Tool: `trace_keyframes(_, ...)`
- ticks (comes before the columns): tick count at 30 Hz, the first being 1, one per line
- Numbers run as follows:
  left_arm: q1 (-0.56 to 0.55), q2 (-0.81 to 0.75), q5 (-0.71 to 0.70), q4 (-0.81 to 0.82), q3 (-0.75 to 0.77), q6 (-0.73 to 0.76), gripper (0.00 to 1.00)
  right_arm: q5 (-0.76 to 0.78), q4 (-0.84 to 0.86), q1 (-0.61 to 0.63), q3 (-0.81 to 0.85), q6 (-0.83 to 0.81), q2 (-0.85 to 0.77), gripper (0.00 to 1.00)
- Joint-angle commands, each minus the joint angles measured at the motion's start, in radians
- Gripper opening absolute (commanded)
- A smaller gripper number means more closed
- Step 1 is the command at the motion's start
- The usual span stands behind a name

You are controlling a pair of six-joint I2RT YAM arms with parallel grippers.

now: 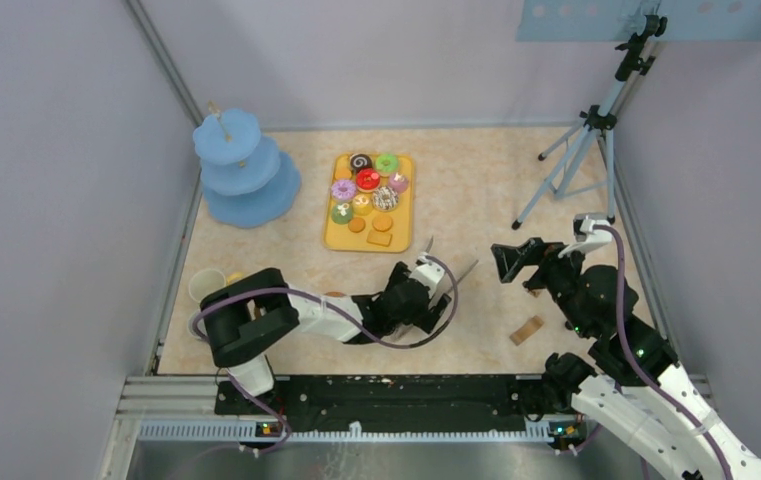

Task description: Serve the afternoon tea

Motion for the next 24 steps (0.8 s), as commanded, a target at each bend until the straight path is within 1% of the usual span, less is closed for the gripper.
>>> trace_keyframes(1, -0.02, -0.047, 0.048, 0.039, -0.115, -0.066, 0.99, 0.011, 0.019, -0.006, -0.002, 0.001, -0.013, 0.96)
trace_keyframes(4, -0.055, -0.041, -0.002, 0.08, -0.156, -0.095, 0.99, 0.005, 0.035, -0.006, -0.017, 0.006, -0.011, 0.96)
trace_keyframes(7, -0.058, 0.02, -0.047, 0.119, -0.162, -0.099, 0.99, -0.005, 0.053, -0.006, -0.027, 0.011, -0.002, 0.96)
trace_keyframes(10, -0.058, 0.074, -0.073, 0.116, -0.124, -0.084, 0.93, -0.01, 0.056, -0.005, -0.028, 0.014, 0.007, 0.96)
trace_keyframes(13, -0.058, 0.097, -0.095, 0.14, -0.111, -0.076, 0.82, -0.004, 0.047, -0.006, -0.029, 0.017, 0.002, 0.95)
trace_keyframes(16, -0.058, 0.106, -0.12, 0.115, -0.083, -0.072, 0.77, 0.002, 0.045, -0.006, -0.031, 0.019, -0.011, 0.95)
trace_keyframes(18, -0.058, 0.084, -0.13, 0.069, -0.063, -0.079, 0.75, 0.004, 0.045, -0.006, -0.028, 0.018, -0.014, 0.95)
trace_keyframes(21, -0.056, -0.01, -0.132, -0.019, -0.042, -0.092, 0.72, 0.011, 0.036, -0.006, -0.023, 0.014, -0.016, 0.95)
trace_keyframes(24, -0.035, -0.097, -0.065, -0.108, -0.005, -0.096, 0.66, 0.024, 0.029, -0.006, -0.023, 0.013, -0.019, 0.96)
